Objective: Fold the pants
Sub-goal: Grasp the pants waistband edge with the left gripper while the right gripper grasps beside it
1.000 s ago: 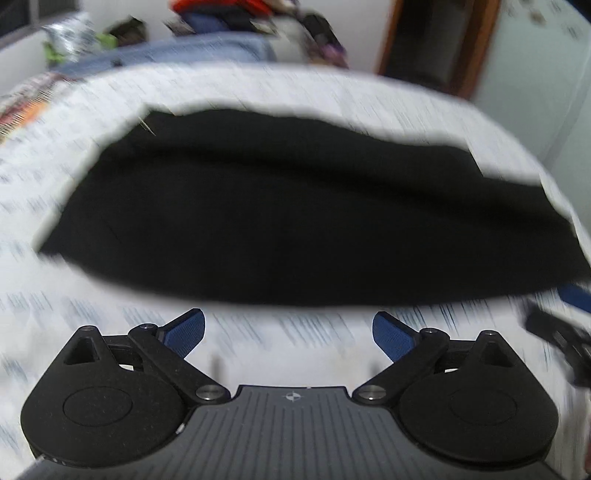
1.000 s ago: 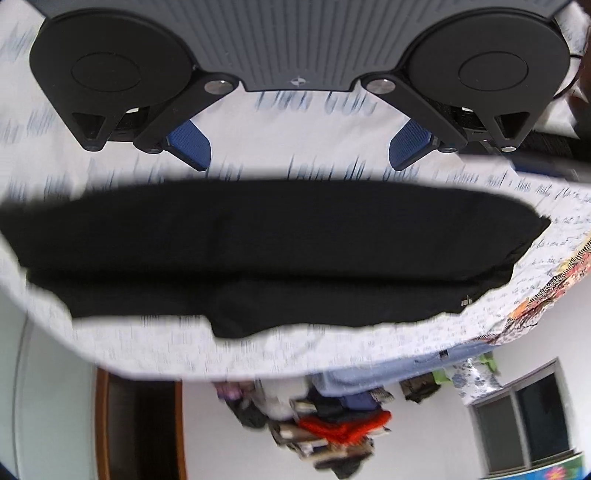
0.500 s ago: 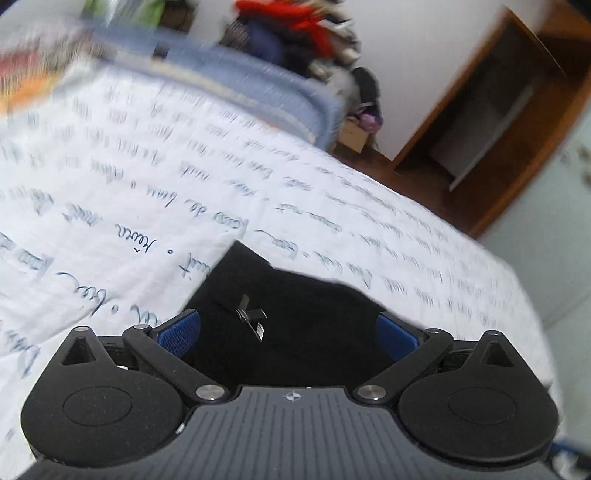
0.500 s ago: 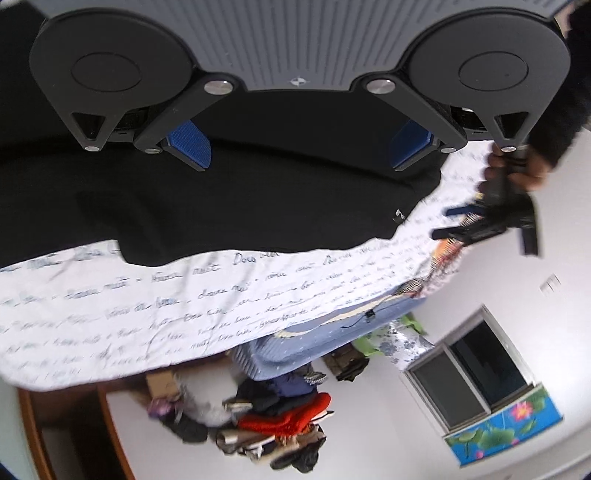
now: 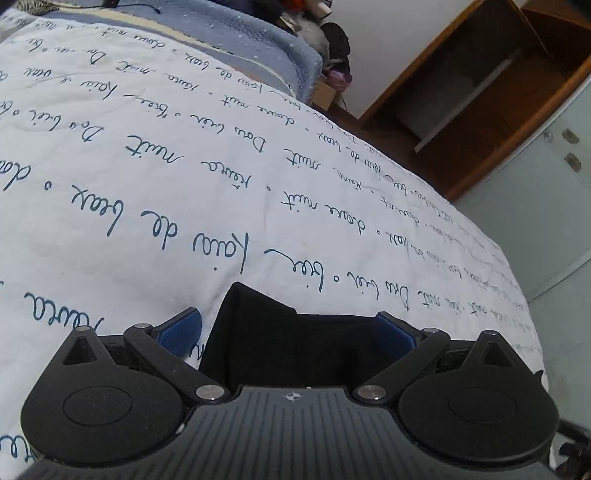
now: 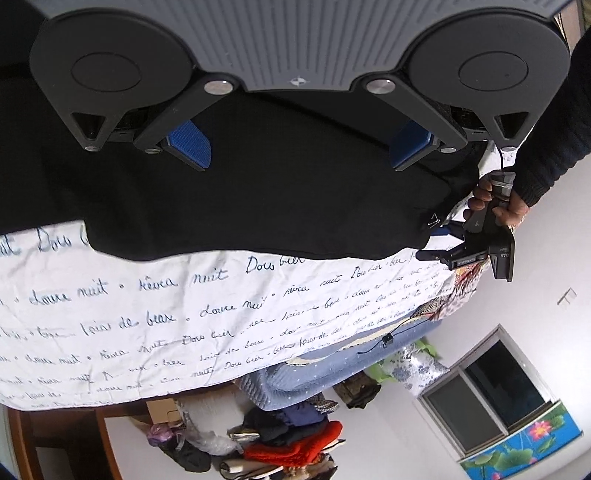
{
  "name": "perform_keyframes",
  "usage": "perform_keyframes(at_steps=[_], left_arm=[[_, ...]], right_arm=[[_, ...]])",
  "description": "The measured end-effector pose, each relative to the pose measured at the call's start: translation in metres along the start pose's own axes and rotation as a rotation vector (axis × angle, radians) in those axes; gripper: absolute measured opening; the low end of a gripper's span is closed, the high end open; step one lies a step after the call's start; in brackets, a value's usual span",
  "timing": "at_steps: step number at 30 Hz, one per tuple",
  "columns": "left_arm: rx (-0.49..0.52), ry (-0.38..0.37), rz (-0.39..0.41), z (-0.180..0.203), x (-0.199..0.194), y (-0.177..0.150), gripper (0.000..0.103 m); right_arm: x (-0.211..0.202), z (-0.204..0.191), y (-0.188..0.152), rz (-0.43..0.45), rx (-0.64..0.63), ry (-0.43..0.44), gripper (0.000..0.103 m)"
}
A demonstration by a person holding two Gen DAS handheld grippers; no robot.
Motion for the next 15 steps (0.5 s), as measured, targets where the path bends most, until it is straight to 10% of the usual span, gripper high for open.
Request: perform_keyframes(at_steps=[5,15], left_arm=[[0.109,0.154,-0.011,0.006,0.016,-0.009,0.039],[0.292,0.205,0.091,0.041,-0.015,-0.024,0.013]], right_arm=[[0.009,-0.005,0.023,0.009,-0.061,-0.021,0.103],[0.017,-0.013,0.051,0.045,-0.234,-0.056,0.103]])
Point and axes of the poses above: each gripper's, at about its wrist camera, not at the fingertips, and x roughly the way its jaws point, z to its right, y to its top, the point moved 1 cm from there along x, roughly the way its jaws point, and after that the axes turned 11 degrees about -z, right-handed, at the moved point
